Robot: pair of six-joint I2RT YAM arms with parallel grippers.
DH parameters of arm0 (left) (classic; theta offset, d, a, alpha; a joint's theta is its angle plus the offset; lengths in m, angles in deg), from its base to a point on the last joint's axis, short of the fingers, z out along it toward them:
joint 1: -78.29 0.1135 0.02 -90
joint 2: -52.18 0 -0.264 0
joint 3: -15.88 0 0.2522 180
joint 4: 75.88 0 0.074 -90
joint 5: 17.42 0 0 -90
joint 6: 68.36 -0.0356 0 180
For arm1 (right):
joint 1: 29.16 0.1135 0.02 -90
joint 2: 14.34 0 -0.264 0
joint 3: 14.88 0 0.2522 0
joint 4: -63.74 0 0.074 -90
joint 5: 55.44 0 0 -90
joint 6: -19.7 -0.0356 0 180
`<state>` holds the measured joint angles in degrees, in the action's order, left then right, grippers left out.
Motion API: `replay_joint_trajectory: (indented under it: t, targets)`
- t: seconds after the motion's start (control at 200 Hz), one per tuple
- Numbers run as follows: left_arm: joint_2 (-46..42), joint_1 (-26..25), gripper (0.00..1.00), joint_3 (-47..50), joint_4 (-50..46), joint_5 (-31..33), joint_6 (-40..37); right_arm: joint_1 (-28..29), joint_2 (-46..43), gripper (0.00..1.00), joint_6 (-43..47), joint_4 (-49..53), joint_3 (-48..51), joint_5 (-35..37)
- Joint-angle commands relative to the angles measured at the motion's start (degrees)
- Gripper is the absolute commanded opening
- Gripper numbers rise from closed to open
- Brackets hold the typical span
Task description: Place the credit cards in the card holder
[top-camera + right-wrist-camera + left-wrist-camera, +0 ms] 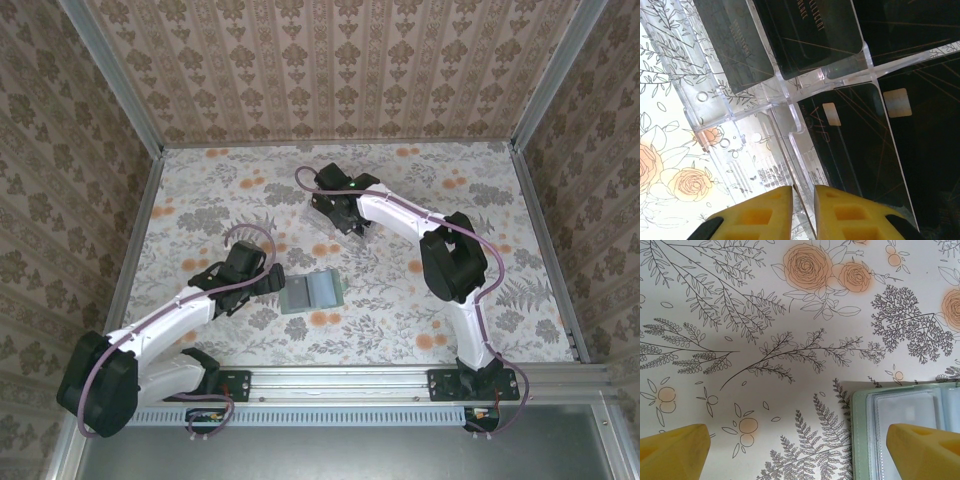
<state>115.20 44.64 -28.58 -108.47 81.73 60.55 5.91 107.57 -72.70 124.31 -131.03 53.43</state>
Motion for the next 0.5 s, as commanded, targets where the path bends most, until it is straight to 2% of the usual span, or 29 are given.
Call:
replay_joint_trajectory:
  t: [0.0,0.095,0.495]
  targets:
    - [-0.26,0.59,1.0,-0.06,0.21,-0.45,-0.77,-0.35,0.58,0.18,1.41,1.82,-1.06,-1.37]
    - [-0.2,0.52,1.0,0.02,0.3,-0.52,-0.82,-0.31,0.78,0.17,1.84,1.71,-1.06,-1.54]
    - [-0.27,0.51,1.0,-0.22,0.38,-0.8,-0.93,-0.43,-2.37,0.01,3.82,0.8,-1.19,-2.9]
